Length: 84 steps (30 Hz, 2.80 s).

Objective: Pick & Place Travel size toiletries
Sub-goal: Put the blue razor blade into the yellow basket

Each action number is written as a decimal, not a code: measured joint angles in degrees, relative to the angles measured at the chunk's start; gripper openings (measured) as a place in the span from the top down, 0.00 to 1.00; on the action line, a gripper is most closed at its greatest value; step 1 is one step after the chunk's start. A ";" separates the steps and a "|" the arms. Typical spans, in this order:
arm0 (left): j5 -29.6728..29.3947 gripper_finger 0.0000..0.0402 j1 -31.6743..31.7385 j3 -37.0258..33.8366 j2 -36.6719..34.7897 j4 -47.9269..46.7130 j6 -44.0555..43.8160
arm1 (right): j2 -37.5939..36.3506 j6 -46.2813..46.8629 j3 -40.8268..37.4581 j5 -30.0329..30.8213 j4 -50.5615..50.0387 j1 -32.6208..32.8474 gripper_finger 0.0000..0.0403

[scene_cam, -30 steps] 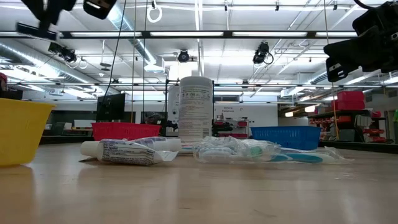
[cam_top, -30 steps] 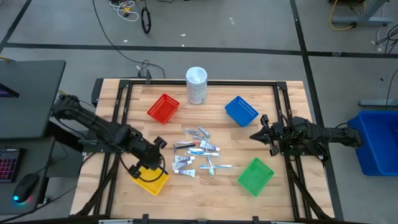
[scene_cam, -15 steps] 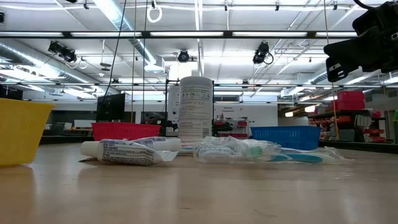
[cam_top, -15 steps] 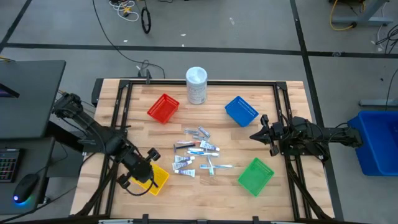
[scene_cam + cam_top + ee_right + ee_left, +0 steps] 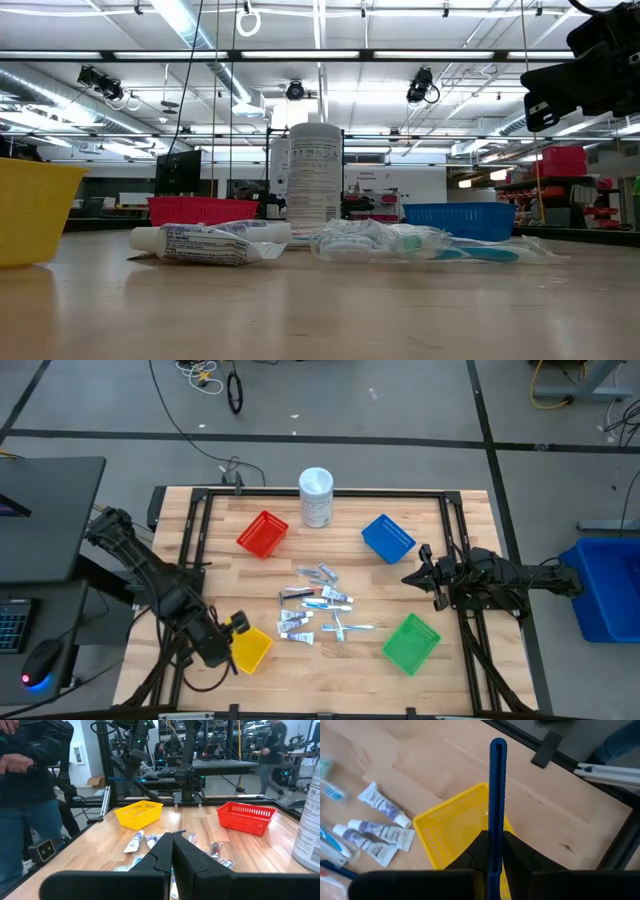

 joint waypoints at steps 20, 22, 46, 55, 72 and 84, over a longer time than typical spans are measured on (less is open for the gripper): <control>-0.94 0.90 0.01 -10.42 0.02 3.81 3.57 | 0.00 -0.01 0.00 0.01 -0.01 0.00 0.97; -0.94 0.91 0.01 -11.65 0.02 3.82 3.56 | 0.00 -0.01 0.00 0.01 -0.02 0.00 0.97; -5.23 0.90 1.10 -16.57 0.02 6.95 3.35 | 0.00 -0.01 0.00 -0.01 -0.02 0.00 0.97; -5.14 0.90 1.85 -16.57 1.94 10.50 3.45 | 0.00 0.00 0.00 0.01 -0.02 0.00 0.97; -4.80 0.89 2.71 -16.57 2.56 13.52 3.51 | -0.02 -0.01 0.00 0.01 -0.01 0.00 0.96; -5.01 0.80 3.25 -16.57 2.56 14.40 3.06 | -0.02 0.00 0.00 0.01 0.00 0.00 0.97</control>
